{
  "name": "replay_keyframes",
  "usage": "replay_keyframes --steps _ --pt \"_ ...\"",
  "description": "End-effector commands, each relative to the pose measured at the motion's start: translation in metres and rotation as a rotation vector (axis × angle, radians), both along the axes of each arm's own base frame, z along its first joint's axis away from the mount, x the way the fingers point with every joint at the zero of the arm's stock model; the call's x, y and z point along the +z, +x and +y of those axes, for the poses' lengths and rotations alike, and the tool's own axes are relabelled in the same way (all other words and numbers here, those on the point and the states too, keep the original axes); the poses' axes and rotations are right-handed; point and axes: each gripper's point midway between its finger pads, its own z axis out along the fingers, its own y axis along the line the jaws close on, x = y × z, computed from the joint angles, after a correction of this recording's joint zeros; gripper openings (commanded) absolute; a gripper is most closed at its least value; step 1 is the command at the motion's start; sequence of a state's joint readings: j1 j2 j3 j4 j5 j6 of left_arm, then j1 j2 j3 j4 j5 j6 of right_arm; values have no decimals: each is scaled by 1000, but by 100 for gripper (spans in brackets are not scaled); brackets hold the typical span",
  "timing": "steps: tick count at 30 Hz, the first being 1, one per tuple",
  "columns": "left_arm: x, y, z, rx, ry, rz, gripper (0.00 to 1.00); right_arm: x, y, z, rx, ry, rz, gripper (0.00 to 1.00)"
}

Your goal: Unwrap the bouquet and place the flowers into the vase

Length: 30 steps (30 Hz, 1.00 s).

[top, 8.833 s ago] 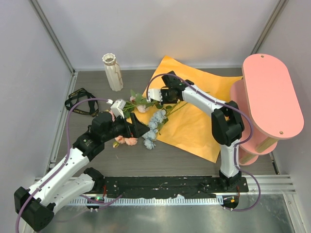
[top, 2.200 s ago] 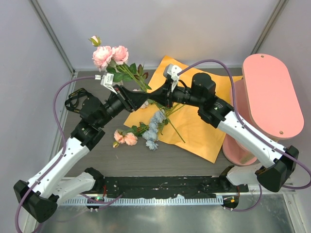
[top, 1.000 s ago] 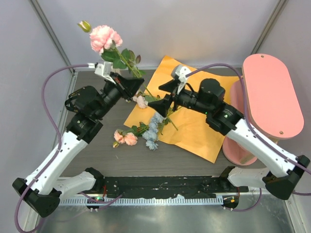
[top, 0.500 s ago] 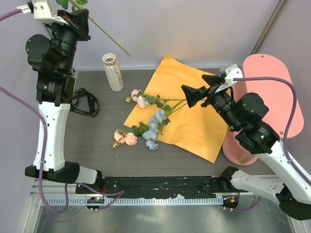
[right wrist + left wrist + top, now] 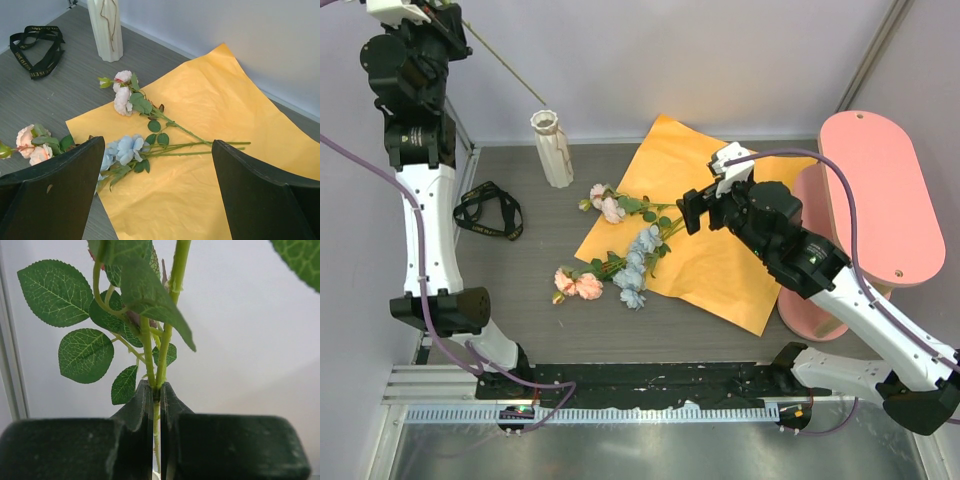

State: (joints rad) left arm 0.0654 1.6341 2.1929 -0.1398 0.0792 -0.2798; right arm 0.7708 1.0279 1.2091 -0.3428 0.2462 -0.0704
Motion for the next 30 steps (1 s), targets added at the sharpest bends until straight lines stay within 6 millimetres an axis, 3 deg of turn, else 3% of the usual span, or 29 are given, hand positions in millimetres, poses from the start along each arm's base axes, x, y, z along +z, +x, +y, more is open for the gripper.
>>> replay_keyframes --steps 1,16,30 --pt "24 -10 -3 -27 34 -84 0 12 4 -5 -26 1 -47 95" --pt "-4 18 -6 -45 92 -43 0 3 6 -5 -31 -14 -44 95" --pt "-75 53 -16 -36 144 98 0 -7 7 -4 -32 -27 -34 95"
